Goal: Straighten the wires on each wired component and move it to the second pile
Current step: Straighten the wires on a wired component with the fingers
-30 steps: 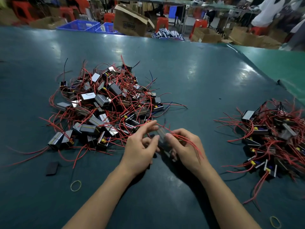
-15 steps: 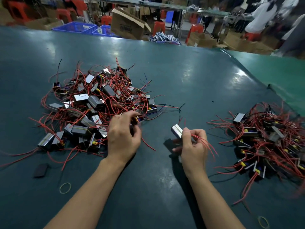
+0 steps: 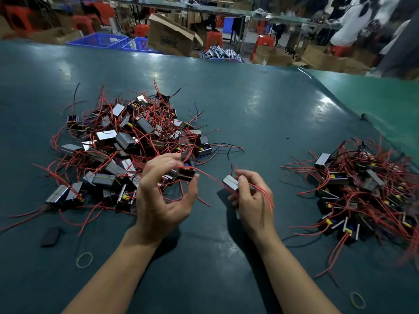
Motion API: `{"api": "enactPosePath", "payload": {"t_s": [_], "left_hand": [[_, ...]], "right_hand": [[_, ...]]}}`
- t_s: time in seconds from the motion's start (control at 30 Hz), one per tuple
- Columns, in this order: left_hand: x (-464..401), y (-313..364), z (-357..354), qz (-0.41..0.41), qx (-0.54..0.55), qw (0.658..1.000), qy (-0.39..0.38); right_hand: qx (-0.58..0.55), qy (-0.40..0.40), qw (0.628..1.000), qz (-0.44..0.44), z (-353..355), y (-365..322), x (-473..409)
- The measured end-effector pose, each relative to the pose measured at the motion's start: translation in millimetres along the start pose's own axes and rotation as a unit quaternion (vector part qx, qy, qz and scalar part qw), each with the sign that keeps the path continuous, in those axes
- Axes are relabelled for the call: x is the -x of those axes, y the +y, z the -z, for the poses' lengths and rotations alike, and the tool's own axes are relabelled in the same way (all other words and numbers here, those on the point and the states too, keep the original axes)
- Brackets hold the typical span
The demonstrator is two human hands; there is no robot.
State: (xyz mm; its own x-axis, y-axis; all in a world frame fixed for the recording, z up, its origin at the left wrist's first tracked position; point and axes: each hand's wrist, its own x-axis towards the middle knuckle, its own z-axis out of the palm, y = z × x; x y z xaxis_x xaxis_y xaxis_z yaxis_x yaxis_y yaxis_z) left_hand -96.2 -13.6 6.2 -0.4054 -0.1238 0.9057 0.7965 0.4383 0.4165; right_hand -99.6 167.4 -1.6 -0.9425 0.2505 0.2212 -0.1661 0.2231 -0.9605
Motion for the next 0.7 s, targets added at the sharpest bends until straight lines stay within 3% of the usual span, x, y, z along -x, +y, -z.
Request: {"api": "enactPosePath", "payload": {"t_s": [0.1, 0.23, 0.3, 0.4, 0.47, 0.53, 0.63, 0.7], "left_hand": [[-2, 4, 2, 0.011, -0.028, 1.000, 0.000], [-3, 12, 0, -0.100, -0.033, 0.994, -0.031], [1, 15, -6, -0.081, -0.043, 0.988, -0.123], [8, 12, -7, 0.002, -0.056, 0.939, -0.339], [8, 10, -1, 0.032, -0.012, 0.924, -0.381], [4, 13, 5, 0.021, 0.035, 0.941, -0.337], [-3, 9, 9, -0.009, 0.020, 0.988, -0.156], [-6, 7, 12, 0.036, 0.063, 0.996, -0.051]], "right_hand": [[0.036, 0.001, 0.999, 0.010, 0, 2, 0], [0.010, -0.002, 1.000, 0.001, -1, 3, -1], [0.004, 0.006, 1.000, 0.007, -1, 1, -2], [0.034, 0.020, 0.999, 0.035, -1, 1, -1], [0.020, 0.018, 0.999, 0.021, -2, 3, -2], [0.013, 0.025, 0.999, 0.024, -2, 3, -1], [-0.003, 0.019, 0.999, 0.035, 1, 0, 1], [-0.008, 0.006, 0.999, 0.034, 3, 1, 1]]}}
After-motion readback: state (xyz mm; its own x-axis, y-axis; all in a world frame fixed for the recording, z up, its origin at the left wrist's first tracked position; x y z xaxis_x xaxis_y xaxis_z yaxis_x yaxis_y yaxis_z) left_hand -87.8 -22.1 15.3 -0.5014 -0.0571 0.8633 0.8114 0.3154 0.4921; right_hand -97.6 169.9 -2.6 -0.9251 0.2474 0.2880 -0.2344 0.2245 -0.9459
